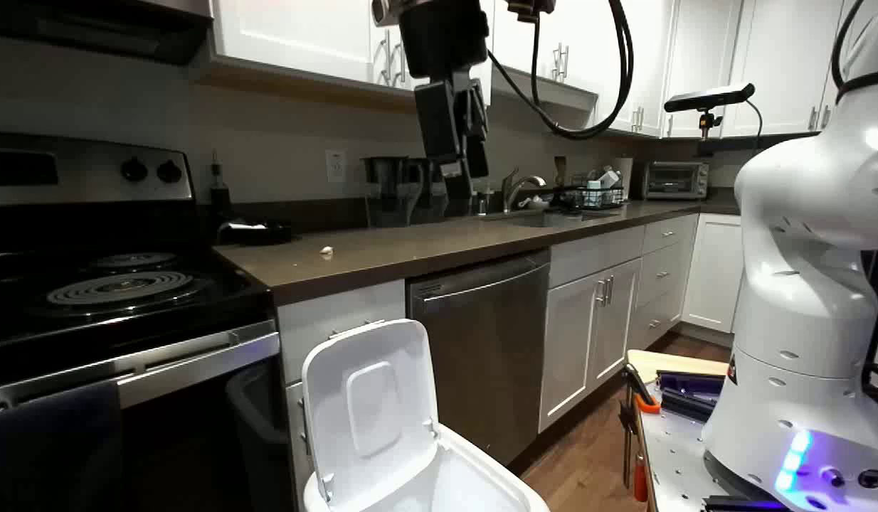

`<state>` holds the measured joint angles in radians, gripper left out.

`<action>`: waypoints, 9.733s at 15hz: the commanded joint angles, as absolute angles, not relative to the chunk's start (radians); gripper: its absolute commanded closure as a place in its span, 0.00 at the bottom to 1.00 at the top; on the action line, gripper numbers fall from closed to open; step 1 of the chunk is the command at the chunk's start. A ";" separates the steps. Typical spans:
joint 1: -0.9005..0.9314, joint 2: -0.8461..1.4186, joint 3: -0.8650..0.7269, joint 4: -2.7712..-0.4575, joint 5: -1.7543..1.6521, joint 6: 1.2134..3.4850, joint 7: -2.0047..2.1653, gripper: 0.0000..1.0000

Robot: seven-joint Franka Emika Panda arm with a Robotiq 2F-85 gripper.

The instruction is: Put the paper on the counter in the bin

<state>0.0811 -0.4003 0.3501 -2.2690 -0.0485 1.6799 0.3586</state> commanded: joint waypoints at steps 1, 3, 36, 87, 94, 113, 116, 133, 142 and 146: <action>0.112 -0.395 0.324 -2.267 -0.058 1.677 0.369 0.00; 0.112 -0.395 0.324 -2.267 -0.058 1.677 0.369 0.00; -0.085 0.225 -0.146 -1.348 0.075 1.707 -0.192 0.00; -0.275 0.707 -0.005 -1.043 -0.158 1.965 -0.953 0.00; -0.266 0.735 -0.007 -1.010 -0.155 1.871 -1.141 0.00; -0.292 0.920 0.019 -0.749 -0.112 1.906 -1.608 0.00; -0.291 0.983 0.024 -0.675 -0.081 1.889 -1.615 0.00; -0.284 1.117 0.074 -0.536 -0.093 1.853 -1.612 0.15; -0.289 1.150 0.078 -0.515 -0.089 1.848 -1.629 0.39; -0.292 1.156 0.079 -0.508 -0.087 1.845 -1.633 0.29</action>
